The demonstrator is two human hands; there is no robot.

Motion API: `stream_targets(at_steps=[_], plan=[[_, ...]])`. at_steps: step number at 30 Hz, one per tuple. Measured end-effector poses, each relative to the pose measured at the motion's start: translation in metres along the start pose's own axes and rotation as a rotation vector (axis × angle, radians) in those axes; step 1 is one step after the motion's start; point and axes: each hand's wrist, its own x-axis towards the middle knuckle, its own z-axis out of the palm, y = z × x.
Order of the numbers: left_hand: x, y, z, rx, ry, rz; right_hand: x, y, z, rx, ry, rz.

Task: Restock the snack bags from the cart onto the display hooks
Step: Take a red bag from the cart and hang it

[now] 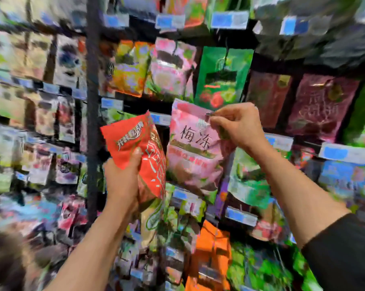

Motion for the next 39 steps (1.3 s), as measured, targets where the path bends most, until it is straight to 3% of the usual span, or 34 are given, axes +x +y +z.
stream_targets(at_steps=[7,15,28,39], plan=[[0.046,0.012,0.018,0.034,0.107,0.167,0.115,-0.006,0.023,0.22,0.015,0.042],[0.081,0.025,0.035,0.047,0.095,0.256,0.21,-0.013,0.051,0.395,0.03,0.057],[0.184,0.018,0.039,-0.13,-0.156,0.062,0.318,0.008,0.115,0.392,0.202,0.251],[0.226,-0.003,0.05,-0.284,-0.35,-0.119,0.348,0.03,0.127,0.427,0.361,0.233]])
